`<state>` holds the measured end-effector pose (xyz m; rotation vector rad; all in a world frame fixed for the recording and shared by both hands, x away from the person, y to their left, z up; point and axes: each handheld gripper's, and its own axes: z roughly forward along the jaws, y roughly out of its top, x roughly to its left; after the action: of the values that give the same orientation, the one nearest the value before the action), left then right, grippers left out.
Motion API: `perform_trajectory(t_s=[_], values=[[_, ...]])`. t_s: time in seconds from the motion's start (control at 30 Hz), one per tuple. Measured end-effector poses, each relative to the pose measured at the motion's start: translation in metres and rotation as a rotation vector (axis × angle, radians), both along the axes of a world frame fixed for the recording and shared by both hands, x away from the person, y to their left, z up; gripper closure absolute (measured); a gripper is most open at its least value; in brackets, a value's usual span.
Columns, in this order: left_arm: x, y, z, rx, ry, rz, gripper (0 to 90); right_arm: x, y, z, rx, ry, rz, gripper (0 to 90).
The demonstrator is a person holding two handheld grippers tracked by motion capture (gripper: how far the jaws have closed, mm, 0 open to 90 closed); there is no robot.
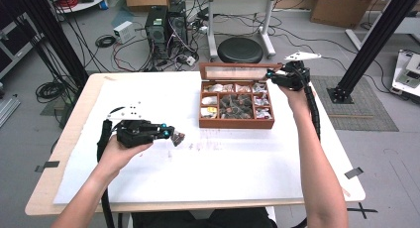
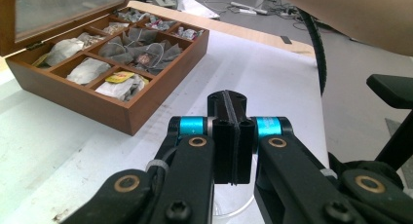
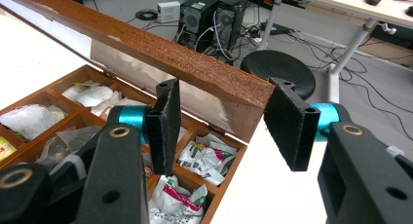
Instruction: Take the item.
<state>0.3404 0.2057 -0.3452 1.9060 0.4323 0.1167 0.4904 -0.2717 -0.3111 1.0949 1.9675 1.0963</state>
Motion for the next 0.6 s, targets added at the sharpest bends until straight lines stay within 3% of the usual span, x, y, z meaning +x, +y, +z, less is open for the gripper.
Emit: perform_trajectory(t_s=[0.6], values=[[0.002,0.001,-0.011,0.044,0.026,0.013,89.5,0.0,0.0,-0.001,0.004,0.0,0.001,49.0]])
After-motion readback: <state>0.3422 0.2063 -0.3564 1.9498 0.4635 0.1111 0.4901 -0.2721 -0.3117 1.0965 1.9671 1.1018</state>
